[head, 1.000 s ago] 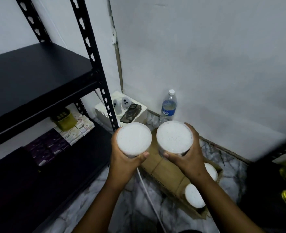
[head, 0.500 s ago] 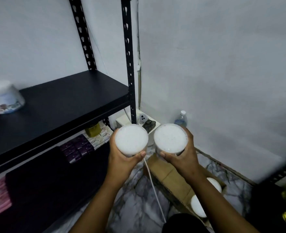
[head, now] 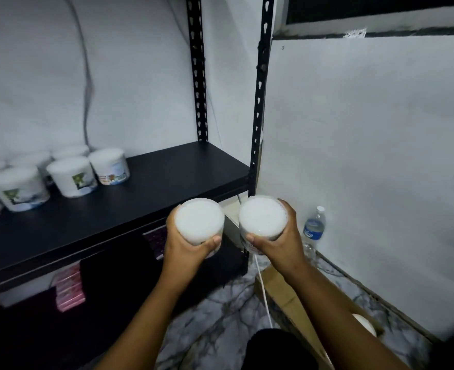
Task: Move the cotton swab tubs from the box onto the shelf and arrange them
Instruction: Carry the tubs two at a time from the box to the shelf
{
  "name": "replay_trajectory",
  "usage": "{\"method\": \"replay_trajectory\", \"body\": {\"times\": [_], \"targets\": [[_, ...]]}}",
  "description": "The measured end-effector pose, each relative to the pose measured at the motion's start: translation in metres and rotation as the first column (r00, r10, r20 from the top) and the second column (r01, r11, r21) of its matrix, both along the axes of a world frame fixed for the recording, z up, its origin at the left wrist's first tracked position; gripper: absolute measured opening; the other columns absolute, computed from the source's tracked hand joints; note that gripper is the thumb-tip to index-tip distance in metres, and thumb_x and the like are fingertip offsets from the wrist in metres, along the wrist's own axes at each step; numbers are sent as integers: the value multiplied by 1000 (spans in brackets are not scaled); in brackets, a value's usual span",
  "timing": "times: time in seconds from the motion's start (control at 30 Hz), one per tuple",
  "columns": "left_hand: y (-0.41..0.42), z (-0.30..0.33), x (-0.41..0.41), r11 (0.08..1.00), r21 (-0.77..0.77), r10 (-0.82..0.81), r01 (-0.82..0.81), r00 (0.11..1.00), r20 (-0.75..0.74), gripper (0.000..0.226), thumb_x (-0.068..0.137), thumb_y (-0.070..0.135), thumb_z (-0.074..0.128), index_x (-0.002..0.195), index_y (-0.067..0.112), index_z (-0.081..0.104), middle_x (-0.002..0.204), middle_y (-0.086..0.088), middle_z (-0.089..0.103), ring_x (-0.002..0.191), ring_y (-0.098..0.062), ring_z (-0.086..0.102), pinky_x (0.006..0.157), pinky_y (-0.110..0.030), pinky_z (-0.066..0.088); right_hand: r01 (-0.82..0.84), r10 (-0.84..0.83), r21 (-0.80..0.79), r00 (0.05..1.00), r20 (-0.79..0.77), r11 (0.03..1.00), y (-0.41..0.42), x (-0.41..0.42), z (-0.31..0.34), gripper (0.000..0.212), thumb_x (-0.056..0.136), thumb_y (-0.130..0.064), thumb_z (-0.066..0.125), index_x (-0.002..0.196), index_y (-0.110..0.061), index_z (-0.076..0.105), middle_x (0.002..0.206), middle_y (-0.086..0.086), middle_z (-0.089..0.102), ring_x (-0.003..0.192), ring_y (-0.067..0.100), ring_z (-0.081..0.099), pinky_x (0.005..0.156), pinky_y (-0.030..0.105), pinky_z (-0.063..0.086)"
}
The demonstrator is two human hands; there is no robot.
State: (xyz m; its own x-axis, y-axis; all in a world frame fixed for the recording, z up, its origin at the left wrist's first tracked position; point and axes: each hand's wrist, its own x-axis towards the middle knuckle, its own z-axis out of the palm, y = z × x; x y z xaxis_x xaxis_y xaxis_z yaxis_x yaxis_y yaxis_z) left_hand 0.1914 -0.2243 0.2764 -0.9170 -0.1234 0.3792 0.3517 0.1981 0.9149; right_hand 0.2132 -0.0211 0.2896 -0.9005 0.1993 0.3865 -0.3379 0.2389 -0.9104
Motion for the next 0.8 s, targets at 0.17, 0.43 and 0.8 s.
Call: {"method": "replay_trajectory", "body": {"times": [0.17, 0.43, 0.8], "targets": [[-37, 20, 17, 997, -7, 81, -81, 997, -18, 106, 48, 53, 80, 138, 23, 32, 131, 3, 51, 119, -15, 52, 101, -40, 46, -97, 97, 4, 995, -20, 995, -34, -2, 19, 88, 48, -48, 83, 121, -49, 33, 122, -27, 43, 110, -17, 45, 85, 9, 46], [-91, 46, 34, 977, 43, 212, -210, 976, -48, 99, 50, 52, 77, 134, 23, 34, 121, 15, 51, 106, 12, 52, 79, -3, 44, -269, 267, -20, 962, -46, 963, -94, -19, 44, 86, 56, -34, 87, 125, -38, 36, 118, -25, 47, 104, -20, 47, 80, 3, 42], [-179, 60, 47, 903, 32, 428, -427, 903, -35, 98, 51, 52, 78, 135, 26, 32, 128, 4, 49, 114, -12, 53, 93, -27, 47, -481, 481, -66, 877, -22, 874, -195, -48, 55, 83, 52, -37, 82, 120, -42, 35, 123, -10, 50, 109, -1, 52, 83, 10, 45]]}}
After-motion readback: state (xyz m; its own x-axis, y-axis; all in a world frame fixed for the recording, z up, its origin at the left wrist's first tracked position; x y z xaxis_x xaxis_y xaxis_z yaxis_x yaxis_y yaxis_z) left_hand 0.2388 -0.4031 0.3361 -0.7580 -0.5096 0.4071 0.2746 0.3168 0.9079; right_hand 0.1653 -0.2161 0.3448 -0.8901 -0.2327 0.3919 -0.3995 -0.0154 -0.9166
